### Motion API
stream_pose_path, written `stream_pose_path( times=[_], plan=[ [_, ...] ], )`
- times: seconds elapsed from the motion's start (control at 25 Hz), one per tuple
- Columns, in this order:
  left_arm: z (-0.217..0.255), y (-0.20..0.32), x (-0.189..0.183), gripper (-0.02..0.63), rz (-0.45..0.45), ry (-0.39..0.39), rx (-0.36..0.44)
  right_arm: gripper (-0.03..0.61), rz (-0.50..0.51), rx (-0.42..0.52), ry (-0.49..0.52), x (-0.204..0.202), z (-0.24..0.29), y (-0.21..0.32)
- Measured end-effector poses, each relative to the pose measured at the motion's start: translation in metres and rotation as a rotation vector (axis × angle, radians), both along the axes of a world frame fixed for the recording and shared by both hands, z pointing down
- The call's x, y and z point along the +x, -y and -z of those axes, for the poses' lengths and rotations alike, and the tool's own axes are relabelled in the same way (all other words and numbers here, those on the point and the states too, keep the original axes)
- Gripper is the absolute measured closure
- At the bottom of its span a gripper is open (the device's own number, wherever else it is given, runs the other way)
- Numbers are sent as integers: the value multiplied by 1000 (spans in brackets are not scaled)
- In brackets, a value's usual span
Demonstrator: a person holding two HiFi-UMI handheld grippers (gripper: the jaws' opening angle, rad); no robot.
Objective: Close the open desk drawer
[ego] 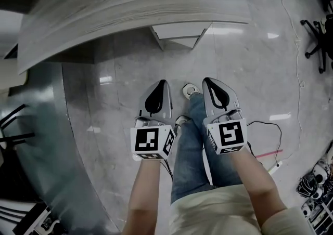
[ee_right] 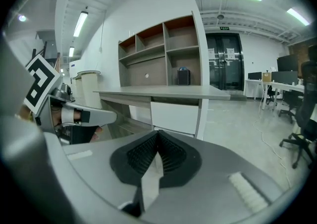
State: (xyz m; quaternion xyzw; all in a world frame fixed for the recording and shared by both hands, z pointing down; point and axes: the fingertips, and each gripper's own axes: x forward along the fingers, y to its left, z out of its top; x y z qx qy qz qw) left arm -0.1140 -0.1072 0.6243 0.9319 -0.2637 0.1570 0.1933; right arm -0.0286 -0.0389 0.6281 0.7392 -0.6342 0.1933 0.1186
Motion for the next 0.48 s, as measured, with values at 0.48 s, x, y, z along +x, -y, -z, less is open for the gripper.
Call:
stream_pose_path(
  times=[0.48],
  plan=[
    [92,-42,-36,614,39,-36,-32,577,125,14,-6,-45,92,-27]
  ],
)
